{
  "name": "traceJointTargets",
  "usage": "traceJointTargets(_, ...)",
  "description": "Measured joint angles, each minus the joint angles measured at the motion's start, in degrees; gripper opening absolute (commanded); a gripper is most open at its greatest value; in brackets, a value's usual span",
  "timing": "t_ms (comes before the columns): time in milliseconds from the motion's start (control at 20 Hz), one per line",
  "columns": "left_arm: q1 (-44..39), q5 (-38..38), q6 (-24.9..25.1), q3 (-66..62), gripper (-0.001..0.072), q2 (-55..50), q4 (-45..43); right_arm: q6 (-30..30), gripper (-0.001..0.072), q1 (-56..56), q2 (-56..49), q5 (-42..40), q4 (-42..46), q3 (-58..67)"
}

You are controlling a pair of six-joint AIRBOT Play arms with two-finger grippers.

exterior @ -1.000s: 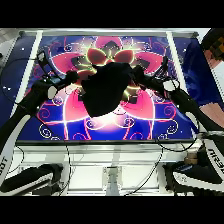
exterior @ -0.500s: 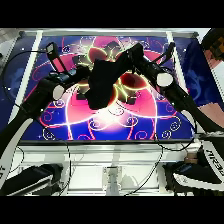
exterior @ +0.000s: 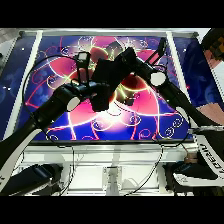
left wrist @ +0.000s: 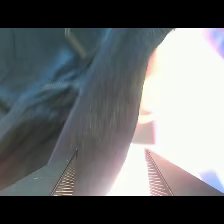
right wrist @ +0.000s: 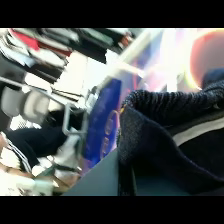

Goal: Fold the clothes and pants, and hang the long-sleeved shirts on hangers.

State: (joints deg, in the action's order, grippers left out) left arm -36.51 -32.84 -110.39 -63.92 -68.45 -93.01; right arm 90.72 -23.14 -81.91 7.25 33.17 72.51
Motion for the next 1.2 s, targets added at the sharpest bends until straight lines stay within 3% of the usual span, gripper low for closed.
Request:
traceJointTargets(100, -0.6, -3.8, 1.0, 0.0, 0.0479, 0.0, -1.5, 4.1, 0.0027, 2.1, -0.2, 3.3, 1.7, -1.2)
traceJointTargets(150, -0.7, -5.4, 1.3, 0.0, 0.0479, 0.0, -2.1, 8.9, 0.0027, 3.3, -0.3, 5.2, 3.7, -2.6)
traceJointTargets(450, -1.1, -9.3, 2.1, 0.0, 0.0479, 0.0, -3.9, 43.6, 0.0031, 9.0, 0.5, 20.9, 32.6, -12.8)
traceJointTargets(550, -1.2, -9.8, 2.2, 0.0, 0.0479, 0.0, -4.1, 50.0, 0.0031, 10.0, 0.8, 26.9, 39.5, -14.3)
traceJointTargets(700, -1.2, -10.1, 2.2, 0.0, 0.0481, 0.0, -4.2, 54.8, 0.0047, 10.7, 0.9, 34.2, 45.2, -15.3)
traceJointTargets(750, -1.2, -10.1, 2.2, 0.0, 0.0481, 0.0, -4.2, 55.8, 0.0098, 10.8, 0.9, 36.0, 46.2, -15.5)
traceJointTargets(800, -1.2, -10.2, 2.2, 0.0, 0.0479, 0.0, -4.2, 56.4, 0.0203, 11.0, 1.0, 37.4, 47.0, -15.5)
traceJointTargets(850, -1.2, -10.3, 1.6, 0.0, 0.0445, 0.0, -4.3, 57.0, 0.0366, 11.1, 1.0, 38.6, 47.5, -15.1)
traceJointTargets(900, -1.1, -10.3, 0.8, 0.0, 0.0389, 0.0, -4.2, 57.0, 0.0471, 11.4, 1.0, 40.1, 47.9, -14.3)
traceJointTargets(950, -1.0, -10.6, -0.3, 0.0, 0.0354, 0.0, -4.3, 56.5, 0.0471, 11.8, 1.0, 41.5, 48.3, -13.0)
traceJointTargets(1050, -0.6, -11.2, -2.1, 0.0, 0.0158, 0.1, -4.3, 52.6, 0.0430, 13.0, 1.0, 45.4, 49.2, -9.4)
traceJointTargets(1100, -0.5, -11.6, -2.5, 0.0, 0.0047, 0.1, -4.3, 49.9, 0.0226, 13.8, 1.0, 47.4, 49.7, -7.4)
traceJointTargets(1150, -0.3, -11.9, -3.1, 0.0, 0.0009, 0.1, -4.3, 46.6, 0.0027, 14.8, 1.1, 49.5, 50.4, -5.4)
traceJointTargets(1200, -0.3, -12.1, -3.3, 0.0, 0.0009, 0.1, -4.2, 43.8, 0.0030, 15.7, 1.3, 51.3, 51.1, -3.8)
